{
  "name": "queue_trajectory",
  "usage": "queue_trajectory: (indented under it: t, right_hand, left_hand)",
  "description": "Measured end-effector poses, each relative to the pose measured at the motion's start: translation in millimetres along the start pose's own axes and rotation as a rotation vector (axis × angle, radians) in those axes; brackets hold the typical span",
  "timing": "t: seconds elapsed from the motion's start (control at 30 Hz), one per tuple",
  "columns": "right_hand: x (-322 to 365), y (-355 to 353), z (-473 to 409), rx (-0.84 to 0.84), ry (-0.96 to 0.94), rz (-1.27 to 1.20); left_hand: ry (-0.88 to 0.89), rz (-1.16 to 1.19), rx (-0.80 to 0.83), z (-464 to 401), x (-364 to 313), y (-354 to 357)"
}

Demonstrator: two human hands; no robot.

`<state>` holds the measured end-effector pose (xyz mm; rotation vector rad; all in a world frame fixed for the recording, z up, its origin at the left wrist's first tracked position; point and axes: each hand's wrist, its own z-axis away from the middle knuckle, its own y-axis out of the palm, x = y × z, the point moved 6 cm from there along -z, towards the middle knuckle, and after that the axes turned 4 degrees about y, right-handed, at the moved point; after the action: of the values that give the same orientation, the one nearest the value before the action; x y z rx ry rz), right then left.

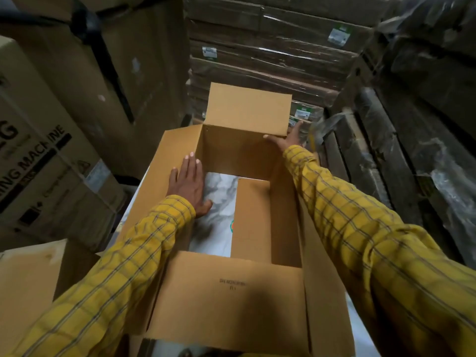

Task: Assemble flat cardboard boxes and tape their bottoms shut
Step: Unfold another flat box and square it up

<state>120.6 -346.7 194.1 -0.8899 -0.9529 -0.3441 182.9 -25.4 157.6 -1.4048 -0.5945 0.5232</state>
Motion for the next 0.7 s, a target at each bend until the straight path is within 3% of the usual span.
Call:
queue_trajectory:
  t: [0.13,0.27,0.37,0.43,0.53,0.7]
  right_hand:
    - [8,-10,-12,0.03,0.09,-0.665]
    - [1,-24,-7,0.026,0.112,-0.856]
    - [-5,-18,8,0.11,0.047,-0.513]
    - [-13,-18,12,-0.02,-0.126,-0.072]
    - [-21,-7,30,-0.003,-0.376,0.361]
    - [-29,6,44,0.041,-0.324,0.74]
  left_hand:
    - [-0.003,0.015,-0.009,2,0,-4]
    - [-0.028,0.018,-0.03,5,-1,-9]
    - [-0.051,0.067,-0.052,8,-2,-11]
    - [-0.041,0.101,-0.062,8,-2,-10]
    - [-0.017,0.093,-0.053,7,-3,-8]
    - [0.002,0.024,0.032,8,-2,-8]
